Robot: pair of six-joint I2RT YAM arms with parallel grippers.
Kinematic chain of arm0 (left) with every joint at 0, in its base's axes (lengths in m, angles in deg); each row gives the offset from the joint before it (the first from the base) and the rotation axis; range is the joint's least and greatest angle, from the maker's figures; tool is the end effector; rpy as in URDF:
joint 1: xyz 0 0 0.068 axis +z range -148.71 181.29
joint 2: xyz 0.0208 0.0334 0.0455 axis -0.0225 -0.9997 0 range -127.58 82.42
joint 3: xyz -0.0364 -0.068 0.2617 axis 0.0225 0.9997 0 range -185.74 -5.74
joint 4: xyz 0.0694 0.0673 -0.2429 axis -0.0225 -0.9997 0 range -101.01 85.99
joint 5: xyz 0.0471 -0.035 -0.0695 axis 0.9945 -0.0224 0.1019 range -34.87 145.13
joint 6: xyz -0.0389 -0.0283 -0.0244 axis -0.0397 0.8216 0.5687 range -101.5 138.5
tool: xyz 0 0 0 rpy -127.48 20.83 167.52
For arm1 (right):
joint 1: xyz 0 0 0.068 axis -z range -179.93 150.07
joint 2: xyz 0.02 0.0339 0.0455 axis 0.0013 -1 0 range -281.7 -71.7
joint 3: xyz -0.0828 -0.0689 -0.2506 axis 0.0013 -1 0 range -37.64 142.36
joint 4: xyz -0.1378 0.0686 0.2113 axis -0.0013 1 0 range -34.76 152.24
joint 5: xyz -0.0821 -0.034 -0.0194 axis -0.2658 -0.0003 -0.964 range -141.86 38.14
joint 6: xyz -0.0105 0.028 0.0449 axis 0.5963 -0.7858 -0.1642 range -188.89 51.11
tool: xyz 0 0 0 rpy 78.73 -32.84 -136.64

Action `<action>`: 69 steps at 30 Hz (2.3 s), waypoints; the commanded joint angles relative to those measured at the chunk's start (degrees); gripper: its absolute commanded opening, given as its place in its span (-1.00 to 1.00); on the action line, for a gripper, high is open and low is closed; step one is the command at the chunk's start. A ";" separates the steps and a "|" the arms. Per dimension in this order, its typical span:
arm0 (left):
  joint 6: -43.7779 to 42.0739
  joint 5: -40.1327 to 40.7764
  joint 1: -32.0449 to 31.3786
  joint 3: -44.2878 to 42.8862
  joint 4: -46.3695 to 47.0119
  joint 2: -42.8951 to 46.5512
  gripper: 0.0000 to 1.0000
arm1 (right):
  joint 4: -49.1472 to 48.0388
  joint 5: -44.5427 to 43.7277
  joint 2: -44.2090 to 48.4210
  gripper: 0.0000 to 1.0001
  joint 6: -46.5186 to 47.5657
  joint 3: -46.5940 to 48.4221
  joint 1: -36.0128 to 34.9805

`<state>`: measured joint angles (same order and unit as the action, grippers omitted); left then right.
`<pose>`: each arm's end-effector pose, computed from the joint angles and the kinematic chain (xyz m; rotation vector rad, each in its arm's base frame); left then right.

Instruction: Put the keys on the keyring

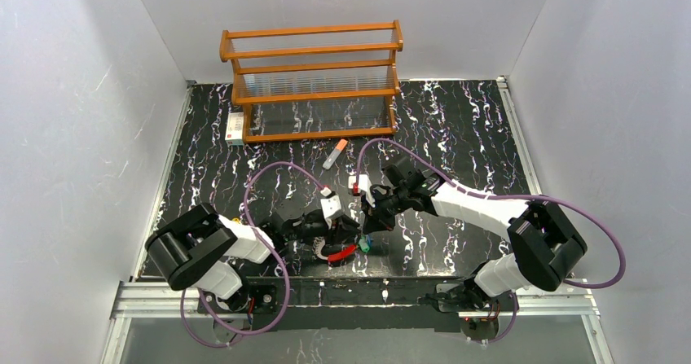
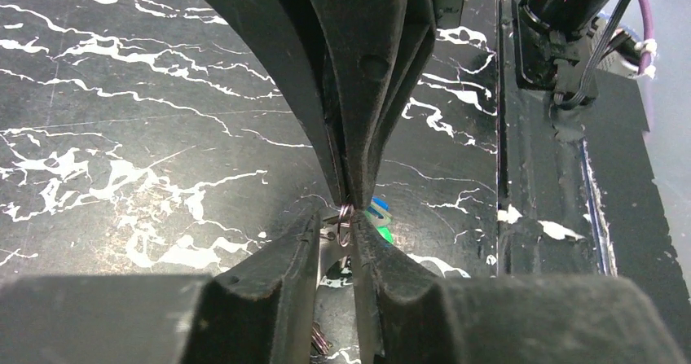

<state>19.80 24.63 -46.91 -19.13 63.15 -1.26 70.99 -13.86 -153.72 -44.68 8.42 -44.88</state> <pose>0.1429 -0.1869 0.1598 1.0651 1.3670 -1.0806 0.1828 0.2135 0.1994 -1.6200 1.8375 0.9760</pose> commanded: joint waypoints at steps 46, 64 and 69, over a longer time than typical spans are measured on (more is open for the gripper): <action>8.28 2.93 -0.40 5.48 18.53 2.47 -1.00 | -42.07 18.52 11.46 0.19 -17.65 -17.25 7.95; 7.51 2.97 -0.42 6.61 18.61 4.81 -1.00 | -44.06 17.77 6.89 -0.22 -18.41 -16.53 7.95; 7.08 2.73 -0.41 6.71 18.58 4.92 -1.00 | -44.63 18.22 6.00 -0.32 -18.56 -16.58 7.94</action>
<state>27.97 28.09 -47.20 -12.75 79.19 1.86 28.15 3.97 -146.96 -63.87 -9.00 -37.07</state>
